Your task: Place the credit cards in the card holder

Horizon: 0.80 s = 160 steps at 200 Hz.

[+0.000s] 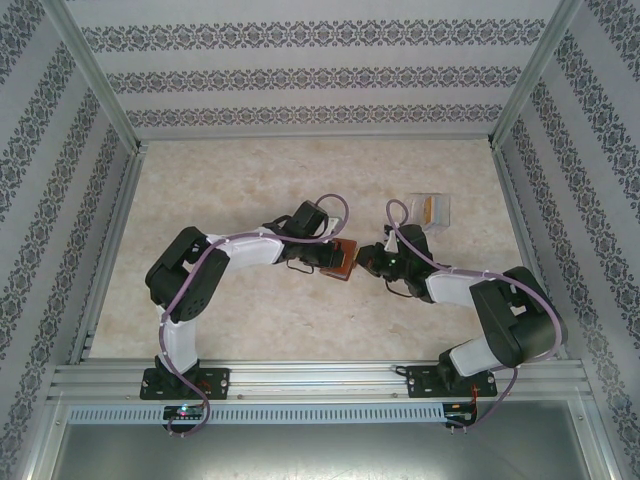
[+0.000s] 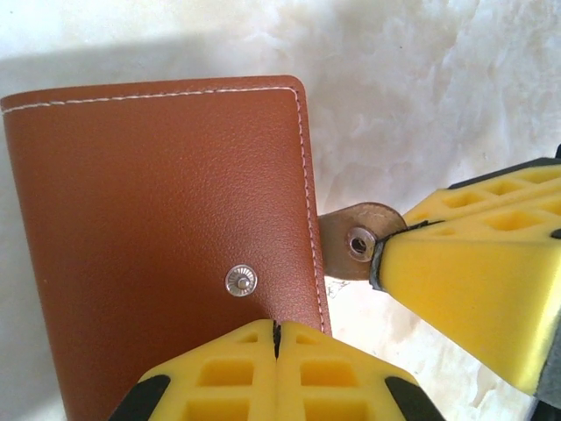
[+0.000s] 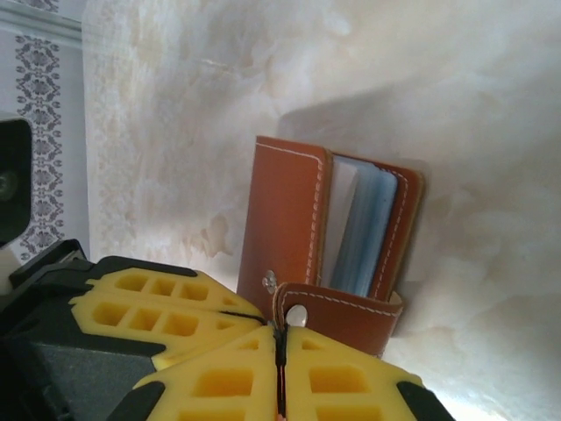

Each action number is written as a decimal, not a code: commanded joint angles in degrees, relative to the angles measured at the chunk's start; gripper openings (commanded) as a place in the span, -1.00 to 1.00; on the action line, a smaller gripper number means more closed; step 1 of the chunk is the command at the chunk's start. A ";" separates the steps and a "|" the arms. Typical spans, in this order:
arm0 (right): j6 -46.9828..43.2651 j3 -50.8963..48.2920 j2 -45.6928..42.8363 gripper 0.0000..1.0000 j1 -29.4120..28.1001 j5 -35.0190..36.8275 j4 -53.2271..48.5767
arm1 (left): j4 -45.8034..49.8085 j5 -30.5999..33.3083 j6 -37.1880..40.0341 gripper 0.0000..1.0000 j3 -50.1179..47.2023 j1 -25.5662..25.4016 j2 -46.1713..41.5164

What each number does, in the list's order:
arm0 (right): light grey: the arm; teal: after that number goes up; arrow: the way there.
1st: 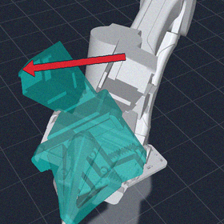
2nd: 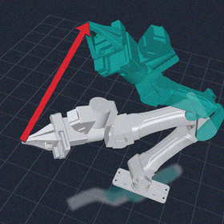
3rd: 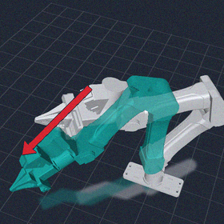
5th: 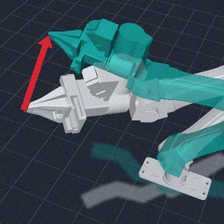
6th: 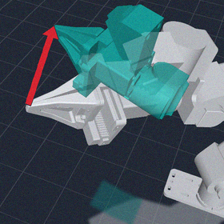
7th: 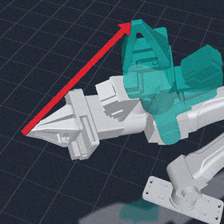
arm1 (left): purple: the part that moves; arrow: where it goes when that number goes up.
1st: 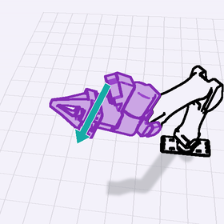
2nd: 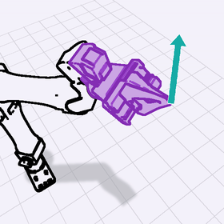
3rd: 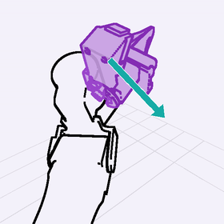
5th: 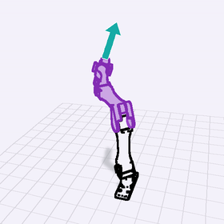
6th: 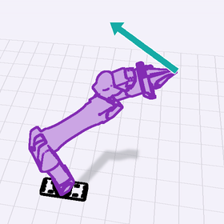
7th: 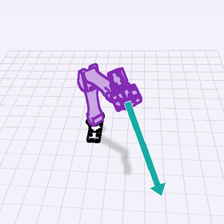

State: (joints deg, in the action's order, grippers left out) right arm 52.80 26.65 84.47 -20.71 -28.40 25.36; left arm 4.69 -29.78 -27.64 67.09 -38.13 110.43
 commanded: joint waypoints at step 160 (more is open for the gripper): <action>-8.66 13.50 15.47 -0.72 -3.46 -1.90 -9.09 | -10.99 -1.36 -9.89 -0.60 -14.02 7.02 -12.94</action>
State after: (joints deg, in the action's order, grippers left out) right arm 45.39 39.79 98.89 -23.53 -30.96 18.39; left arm -7.38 -34.44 -37.28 52.82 -32.42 101.47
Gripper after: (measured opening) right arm 0.154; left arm 0.186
